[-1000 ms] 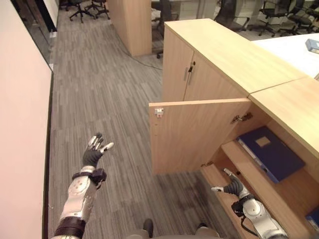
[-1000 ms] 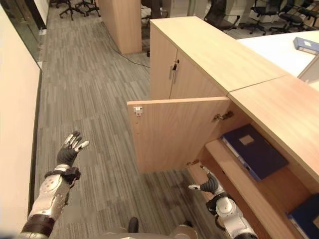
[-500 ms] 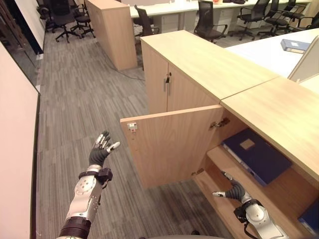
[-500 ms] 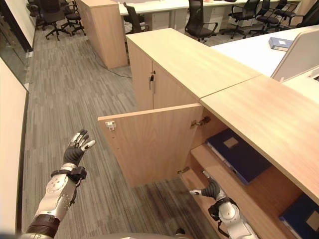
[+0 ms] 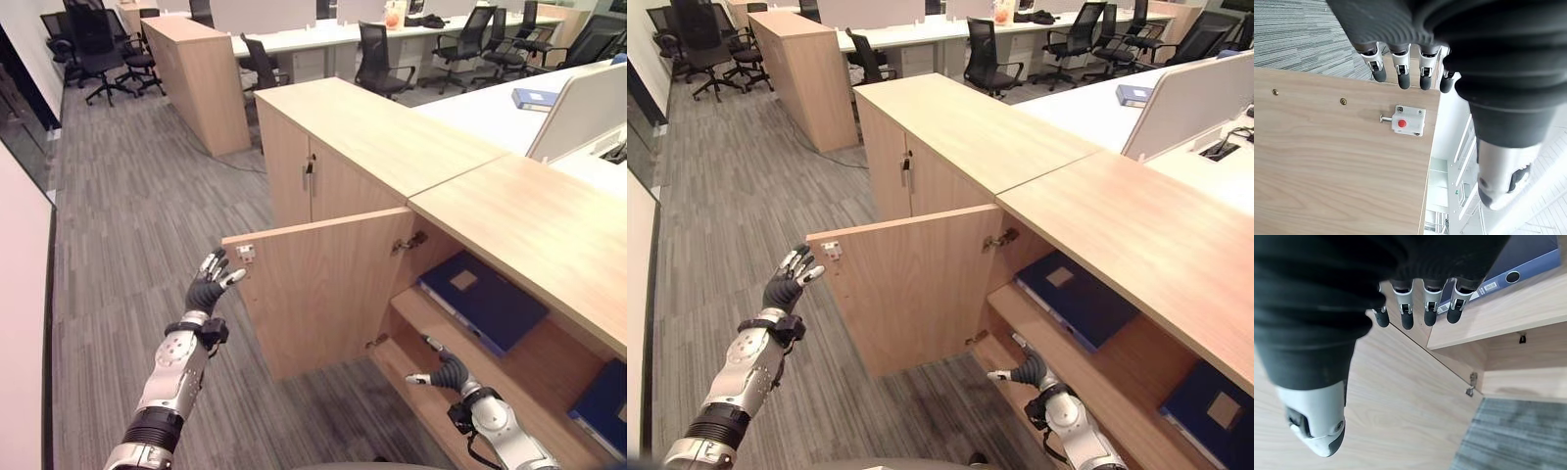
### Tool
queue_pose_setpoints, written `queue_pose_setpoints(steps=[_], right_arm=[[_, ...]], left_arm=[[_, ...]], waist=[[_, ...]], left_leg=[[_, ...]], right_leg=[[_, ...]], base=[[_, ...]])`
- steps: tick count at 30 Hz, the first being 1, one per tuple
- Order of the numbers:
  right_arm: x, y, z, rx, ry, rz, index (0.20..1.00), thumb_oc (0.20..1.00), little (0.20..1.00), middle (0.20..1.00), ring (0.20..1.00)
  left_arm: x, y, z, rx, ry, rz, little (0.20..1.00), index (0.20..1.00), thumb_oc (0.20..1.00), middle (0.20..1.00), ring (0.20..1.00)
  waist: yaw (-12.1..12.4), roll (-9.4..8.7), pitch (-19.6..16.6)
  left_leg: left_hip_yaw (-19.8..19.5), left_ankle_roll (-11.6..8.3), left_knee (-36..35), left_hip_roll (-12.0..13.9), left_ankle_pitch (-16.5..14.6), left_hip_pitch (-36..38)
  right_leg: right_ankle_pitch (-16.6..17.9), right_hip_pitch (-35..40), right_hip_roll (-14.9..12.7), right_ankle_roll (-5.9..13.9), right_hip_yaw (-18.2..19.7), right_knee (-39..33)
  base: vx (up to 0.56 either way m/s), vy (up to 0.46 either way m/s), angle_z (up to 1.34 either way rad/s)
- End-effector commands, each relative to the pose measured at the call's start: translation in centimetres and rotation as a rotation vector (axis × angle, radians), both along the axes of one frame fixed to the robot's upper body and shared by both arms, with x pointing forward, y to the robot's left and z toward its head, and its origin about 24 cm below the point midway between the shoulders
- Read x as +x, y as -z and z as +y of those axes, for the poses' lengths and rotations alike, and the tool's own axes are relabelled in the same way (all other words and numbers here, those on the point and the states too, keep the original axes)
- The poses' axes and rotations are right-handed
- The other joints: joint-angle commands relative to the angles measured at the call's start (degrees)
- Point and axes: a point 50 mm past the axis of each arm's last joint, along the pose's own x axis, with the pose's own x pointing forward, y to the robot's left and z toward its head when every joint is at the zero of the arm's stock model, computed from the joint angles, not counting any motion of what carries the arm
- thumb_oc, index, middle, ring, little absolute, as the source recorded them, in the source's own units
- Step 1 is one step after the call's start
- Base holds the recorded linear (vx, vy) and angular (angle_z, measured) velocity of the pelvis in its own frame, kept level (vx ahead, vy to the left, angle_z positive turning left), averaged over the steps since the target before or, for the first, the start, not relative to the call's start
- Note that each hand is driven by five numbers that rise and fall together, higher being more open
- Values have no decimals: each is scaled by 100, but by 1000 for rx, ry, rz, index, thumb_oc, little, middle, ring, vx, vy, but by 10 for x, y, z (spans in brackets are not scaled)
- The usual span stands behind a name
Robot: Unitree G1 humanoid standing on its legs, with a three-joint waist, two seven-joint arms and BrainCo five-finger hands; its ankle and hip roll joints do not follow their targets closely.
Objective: Put the empty folder in the office cabinet
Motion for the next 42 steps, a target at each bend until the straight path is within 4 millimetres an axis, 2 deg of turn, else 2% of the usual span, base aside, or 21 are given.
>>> queue_pose_setpoints(steps=[1, 3, 9, 16, 18, 26, 31, 32, 34, 36, 42], right_arm=[[33, -21, 5, 33, -14, -116, 1000, 1000, 1000, 1000, 1000], [32, -18, 4, 31, -1, -107, 1000, 1000, 1000, 1000, 1000], [29, -15, 3, 38, 16, -90, 1000, 1000, 1000, 1000, 1000], [28, -16, -2, 44, 37, -95, 1000, 1000, 1000, 1000, 1000], [27, -17, -4, 46, 46, -96, 1000, 1000, 1000, 1000, 1000], [14, -12, -13, 41, 93, -68, 1000, 1000, 1000, 1000, 1000], [10, -12, -17, 43, 122, -70, 1000, 1000, 1000, 1000, 1000], [8, -12, -20, 45, 145, -70, 1000, 1000, 1000, 1000, 1000], [7, -12, -21, 49, 154, -72, 1000, 1000, 1000, 1000, 1000], [4, -10, -22, 57, 169, -70, 1000, 1000, 1000, 1000, 1000], [7, -13, -20, 61, 158, -79, 1000, 1000, 1000, 1000, 1000]], left_arm=[[30, -23, -42, 34, 213, -94, 1000, 1000, 1000, 1000, 1000], [29, -22, -55, 28, 276, -89, 1000, 1000, 1000, 1000, 1000], [20, -16, -75, 70, 426, -65, 1000, 1000, 1000, 1000, 1000], [3, -5, -74, 179, 548, -15, 1000, 1000, 1000, 1000, 1000], [-4, 1, -66, 197, 545, 16, 1000, 1000, 1000, 1000, 1000], [-6, 9, -48, 172, 428, 51, 1000, 1000, 1000, 1000, 1000], [-18, 19, -19, 159, 277, 92, 1000, 1000, 1000, 1000, 1000], [-23, 21, -5, 132, 192, 97, 1000, 1000, 1000, 1000, 1000], [-26, 21, 0, 118, 157, 94, 1000, 1000, 1000, 1000, 1000], [-30, 18, 15, 83, 57, 76, 1000, 1000, 1000, 1000, 1000], [-15, -2, 46, 95, -112, -3, 1000, 1000, 1000, 1000, 1000]], waist=[[-125, 26, 129], [-120, 20, 132], [-112, 3, 142], [-70, 30, 182], [-29, 28, 191], [41, -22, 144], [128, -46, 99], [177, -44, 100], [182, -49, 93], [213, -70, 84], [175, -114, 39]], left_leg=[[62, -142, 71, 165, -227, -116], [39, -124, 71, 145, -237, -129], [-45, -86, 71, 90, -276, -142], [-110, -46, 71, 28, -284, -186], [-149, -18, 71, -20, -280, -235], [-376, 18, 71, -141, -280, -325], [-424, 47, 71, -191, -302, -316], [-452, 56, 71, -196, -292, -325], [-456, 62, 71, -204, -293, -326], [-459, 69, 71, -220, -305, -320], [-395, 54, 71, -199, -347, -233]], right_leg=[[-302, 303, -313, 500, -310, 96], [-286, 283, -322, 510, -279, 103], [-310, 328, -362, 510, -335, 110], [-307, 318, -414, 548, -416, 168], [-310, 277, -460, 572, -430, 255], [-301, 333, -602, 603, -550, 248], [-285, 374, -637, 604, -572, 220], [-280, 375, -653, 612, -583, 227], [-283, 376, -659, 612, -585, 231], [-287, 388, -671, 615, -595, 230], [-310, 424, -675, 622, -568, 251]], base=[[-22, 17, -3], [-9, 11, -2], [1, 6, 0], [-3, 41, 5], [-13, 60, 11], [-4, 37, 7], [15, 24, 15], [26, 34, 7], [0, 0, 0], [13, 30, 6], [28, 28, 0]])
